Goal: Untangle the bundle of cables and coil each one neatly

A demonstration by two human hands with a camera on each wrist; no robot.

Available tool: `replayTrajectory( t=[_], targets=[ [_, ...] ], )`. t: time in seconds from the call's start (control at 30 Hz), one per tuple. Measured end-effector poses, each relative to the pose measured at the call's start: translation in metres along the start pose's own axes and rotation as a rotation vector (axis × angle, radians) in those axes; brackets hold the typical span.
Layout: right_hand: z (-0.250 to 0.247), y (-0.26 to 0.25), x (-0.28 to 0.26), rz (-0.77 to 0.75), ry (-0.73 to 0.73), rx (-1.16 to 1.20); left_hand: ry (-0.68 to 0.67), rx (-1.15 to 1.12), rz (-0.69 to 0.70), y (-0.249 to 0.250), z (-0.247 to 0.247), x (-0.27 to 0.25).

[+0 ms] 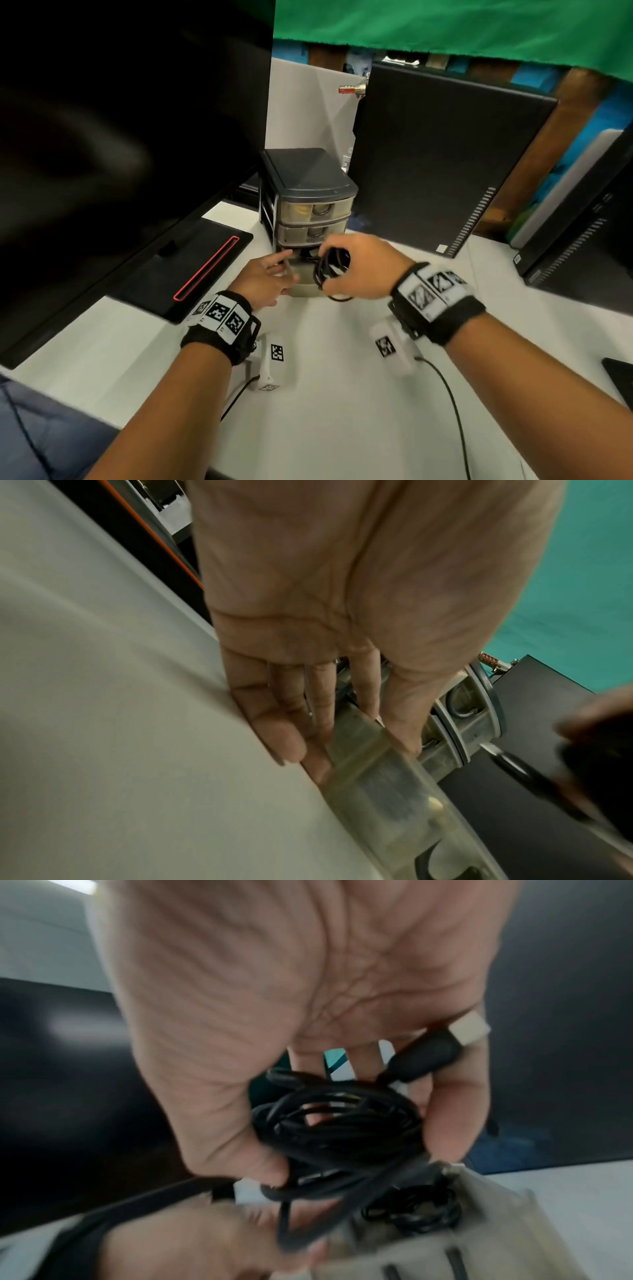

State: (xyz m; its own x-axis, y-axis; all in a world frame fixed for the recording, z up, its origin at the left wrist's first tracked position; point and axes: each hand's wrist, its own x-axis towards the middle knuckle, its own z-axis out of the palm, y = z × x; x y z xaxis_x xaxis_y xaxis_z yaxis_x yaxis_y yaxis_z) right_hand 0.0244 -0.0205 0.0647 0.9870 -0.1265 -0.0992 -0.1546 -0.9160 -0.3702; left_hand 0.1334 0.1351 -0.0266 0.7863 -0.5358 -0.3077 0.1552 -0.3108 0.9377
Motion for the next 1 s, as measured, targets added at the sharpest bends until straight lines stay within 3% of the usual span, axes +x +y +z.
replayTrajectory(
  t=[0.1,0.23,0.4,0.6,0.8,1.0],
  targets=[
    [0.002,0.002,0.037,-0.010,-0.048,0.083,-0.003,-0.010,0.002,0.000,0.000,0.001],
    [0.031,0.008,0.065,0.010,-0.113,-0.004,-0.006,-0.003,0.005,0.000,-0.001,0.001],
    [0.066,0.020,0.062,0.057,0.030,0.161,0.024,0.006,0.006,-0.004,-0.006,0.003],
    [0.077,0.022,0.047,-0.074,0.099,0.020,0.016,0.015,0.002,-0.004,-0.006,0.004],
    [0.073,0.023,0.051,-0.173,0.081,-0.286,0.009,0.027,0.005,-0.004,-0.006,0.004],
    [0.066,0.024,0.065,-0.164,0.056,-0.379,0.022,0.046,0.006,-0.004,-0.004,0.006]
  ],
)
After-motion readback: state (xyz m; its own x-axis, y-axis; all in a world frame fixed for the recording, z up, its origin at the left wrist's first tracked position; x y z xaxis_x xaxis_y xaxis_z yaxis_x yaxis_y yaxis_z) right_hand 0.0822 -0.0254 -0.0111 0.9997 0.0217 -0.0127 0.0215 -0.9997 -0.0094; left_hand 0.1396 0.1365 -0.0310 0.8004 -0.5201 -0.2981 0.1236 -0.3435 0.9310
